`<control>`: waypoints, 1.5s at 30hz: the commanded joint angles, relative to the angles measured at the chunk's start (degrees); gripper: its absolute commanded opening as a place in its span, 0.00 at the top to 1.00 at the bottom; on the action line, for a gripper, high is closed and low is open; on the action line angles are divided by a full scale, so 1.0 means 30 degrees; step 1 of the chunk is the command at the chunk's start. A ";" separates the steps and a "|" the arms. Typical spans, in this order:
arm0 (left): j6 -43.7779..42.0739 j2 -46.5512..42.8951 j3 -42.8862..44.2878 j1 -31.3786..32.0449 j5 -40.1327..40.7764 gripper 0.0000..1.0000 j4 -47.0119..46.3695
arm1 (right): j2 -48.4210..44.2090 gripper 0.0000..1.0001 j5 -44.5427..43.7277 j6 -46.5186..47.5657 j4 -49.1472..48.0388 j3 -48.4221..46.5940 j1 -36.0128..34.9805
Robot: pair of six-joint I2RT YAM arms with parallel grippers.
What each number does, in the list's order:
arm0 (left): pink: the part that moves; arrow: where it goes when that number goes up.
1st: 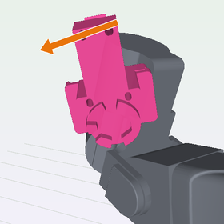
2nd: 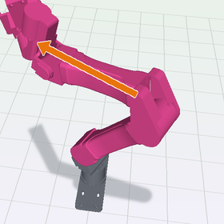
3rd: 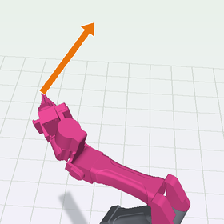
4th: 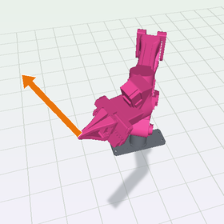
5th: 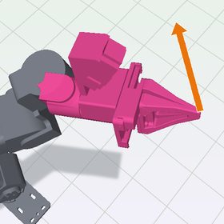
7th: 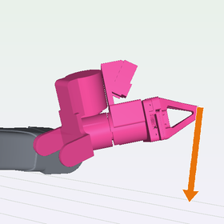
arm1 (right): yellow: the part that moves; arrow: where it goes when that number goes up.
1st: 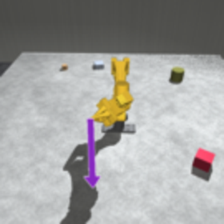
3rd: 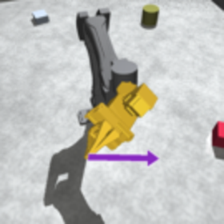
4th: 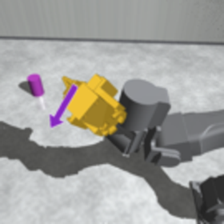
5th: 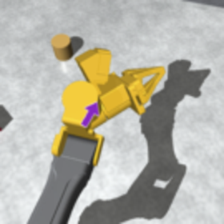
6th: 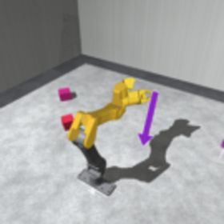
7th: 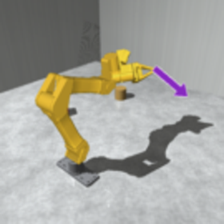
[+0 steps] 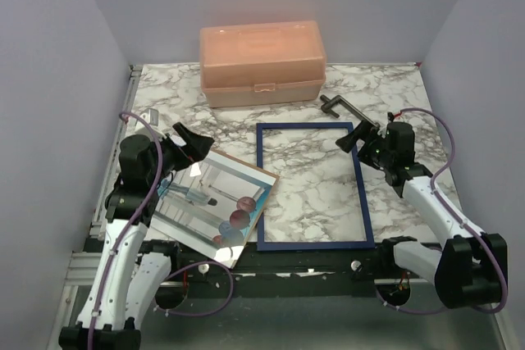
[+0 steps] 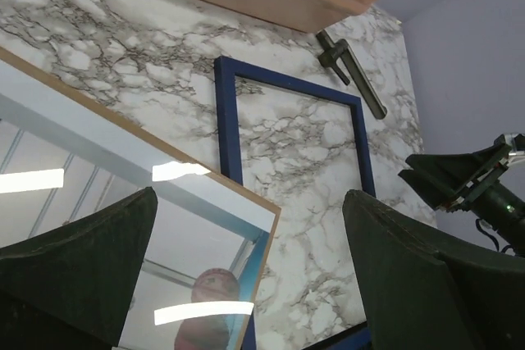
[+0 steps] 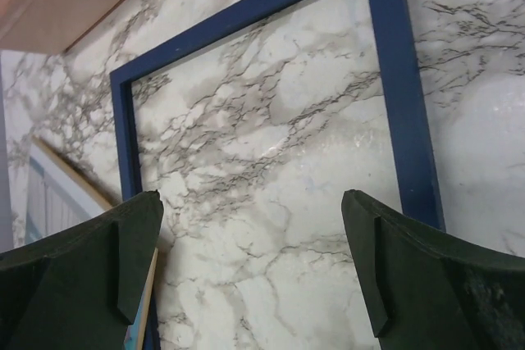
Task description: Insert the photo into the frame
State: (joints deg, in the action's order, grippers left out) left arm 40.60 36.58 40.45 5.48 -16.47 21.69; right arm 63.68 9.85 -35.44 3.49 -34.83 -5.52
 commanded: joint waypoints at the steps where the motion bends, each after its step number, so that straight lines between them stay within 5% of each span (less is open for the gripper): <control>1: 0.1267 0.2863 0.1471 -0.0067 -0.2099 0.01 0.0194 | -0.0805 0.00 0.2544 0.0792 0.0874 -0.0011 -0.0031; 7: 0.3519 0.3795 -0.0759 -0.0038 -0.2586 0.02 -0.0331 | -0.1132 0.00 0.3833 0.1925 0.2267 -0.0032 -0.0017; 13: 0.3665 0.2154 -0.2519 -0.0059 -0.1272 0.01 -0.0368 | -0.0328 0.00 0.7025 0.0606 -0.0004 0.1769 -0.0241; 24: 0.2593 0.0716 -0.1023 -0.0063 -0.1351 0.01 0.1541 | 0.5838 0.01 0.7684 -0.3205 -0.6652 0.1674 -0.5874; 45: 0.2320 -0.1883 0.0156 -0.0067 -0.2009 0.01 0.1818 | 1.5823 0.49 1.0726 -0.7510 -1.5053 -0.1870 -0.9260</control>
State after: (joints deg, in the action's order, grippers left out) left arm 48.38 31.92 39.70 5.48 -21.65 26.26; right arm 107.33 39.22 -54.94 -34.94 -39.24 -32.45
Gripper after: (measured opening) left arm 0.985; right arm 0.546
